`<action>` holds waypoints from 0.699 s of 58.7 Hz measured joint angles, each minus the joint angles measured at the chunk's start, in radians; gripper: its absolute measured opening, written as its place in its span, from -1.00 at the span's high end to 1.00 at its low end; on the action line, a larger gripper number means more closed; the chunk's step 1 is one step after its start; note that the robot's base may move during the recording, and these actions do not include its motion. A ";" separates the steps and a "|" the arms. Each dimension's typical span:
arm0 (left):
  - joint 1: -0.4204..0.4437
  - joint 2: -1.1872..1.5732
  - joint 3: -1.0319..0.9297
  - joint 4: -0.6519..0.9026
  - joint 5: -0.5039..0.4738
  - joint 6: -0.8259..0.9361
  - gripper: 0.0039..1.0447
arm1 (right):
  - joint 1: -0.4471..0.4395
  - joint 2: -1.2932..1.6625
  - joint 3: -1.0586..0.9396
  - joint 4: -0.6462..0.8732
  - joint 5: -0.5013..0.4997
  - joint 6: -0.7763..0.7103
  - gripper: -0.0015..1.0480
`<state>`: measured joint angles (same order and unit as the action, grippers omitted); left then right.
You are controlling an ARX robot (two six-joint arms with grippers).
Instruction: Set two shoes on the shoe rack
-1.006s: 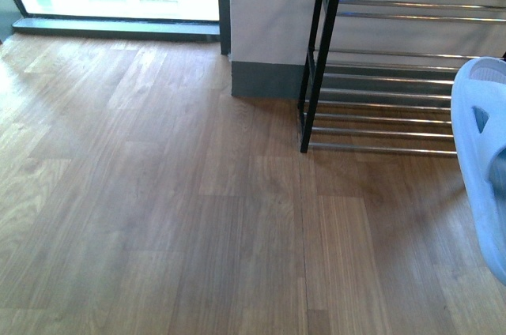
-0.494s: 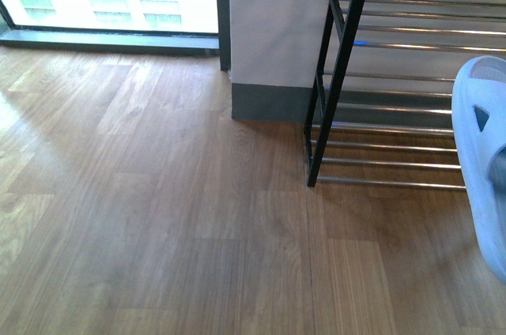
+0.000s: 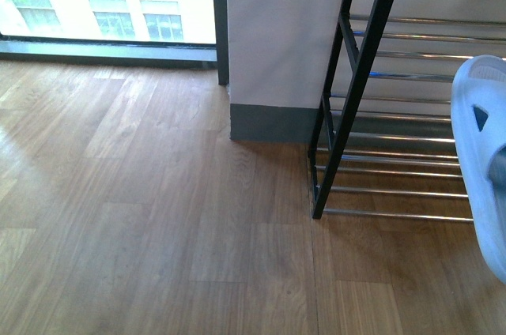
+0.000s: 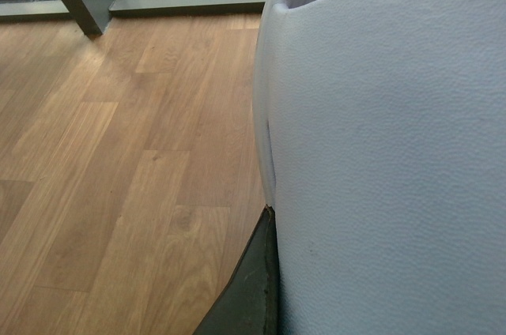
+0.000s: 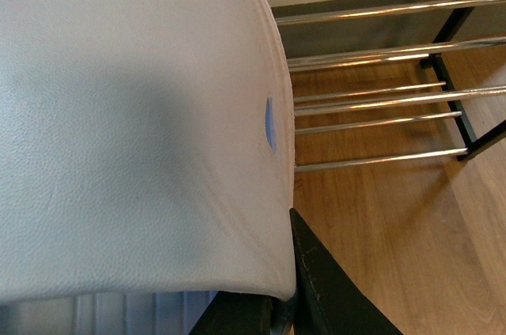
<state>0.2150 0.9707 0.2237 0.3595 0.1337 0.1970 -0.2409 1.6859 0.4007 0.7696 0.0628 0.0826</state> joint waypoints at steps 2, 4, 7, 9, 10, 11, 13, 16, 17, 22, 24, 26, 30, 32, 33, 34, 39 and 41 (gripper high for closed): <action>0.000 0.000 0.000 0.000 0.000 0.000 0.97 | 0.000 0.000 0.000 0.000 0.000 0.000 0.97; 0.000 0.000 0.000 0.000 0.000 0.000 0.97 | 0.000 0.000 0.000 0.000 0.000 0.000 0.97; 0.000 0.000 0.000 0.000 0.000 0.000 0.97 | 0.000 0.000 0.000 0.000 0.000 0.000 0.97; 0.000 0.000 0.000 0.000 0.000 0.000 0.97 | 0.000 0.000 0.000 0.000 0.000 0.000 0.97; 0.000 0.000 0.000 0.000 0.000 0.000 0.97 | 0.000 0.000 0.000 0.000 0.000 0.000 0.97; 0.000 0.000 0.000 0.000 0.000 0.000 0.97 | 0.000 0.000 0.000 0.000 0.000 0.000 0.97; 0.000 0.000 0.000 0.000 0.000 0.000 0.97 | 0.000 0.000 0.000 0.000 0.000 0.000 0.97; 0.000 0.000 0.000 0.000 0.000 0.000 0.97 | 0.000 0.000 0.000 0.000 0.000 0.000 0.97; 0.000 0.000 0.000 0.000 0.000 0.000 0.97 | 0.000 0.000 0.000 0.000 0.000 0.000 0.97; 0.000 0.000 0.000 0.000 0.000 0.000 0.97 | 0.000 0.000 0.000 0.000 0.000 0.000 0.97; 0.000 0.000 0.000 0.000 0.000 0.000 0.97 | 0.000 0.000 0.000 0.000 0.000 0.000 0.97; 0.000 0.000 0.000 0.000 0.000 0.000 0.97 | 0.000 0.000 0.000 0.000 0.000 0.000 0.97; 0.000 0.000 0.000 0.000 0.000 0.000 0.97 | 0.000 0.000 0.000 0.000 0.000 0.000 0.97; 0.000 0.000 0.000 0.000 0.000 0.000 0.97 | 0.000 0.000 0.000 0.000 0.000 0.000 0.97; 0.000 0.000 0.000 0.000 0.000 0.000 0.97 | 0.000 0.000 0.000 0.000 0.000 0.000 0.97; 0.000 0.000 0.000 0.000 0.000 0.000 0.97 | 0.000 0.000 0.000 0.000 0.000 0.000 0.97; 0.000 0.000 0.000 0.000 0.000 0.000 0.97 | 0.000 0.000 0.000 0.000 0.000 0.000 0.97; 0.000 0.000 0.000 0.000 0.000 0.000 0.97 | 0.000 0.000 0.000 0.000 0.000 0.000 0.97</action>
<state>0.2150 0.9703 0.2237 0.3595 0.1337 0.1970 -0.2409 1.6859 0.4004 0.7696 0.0631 0.0826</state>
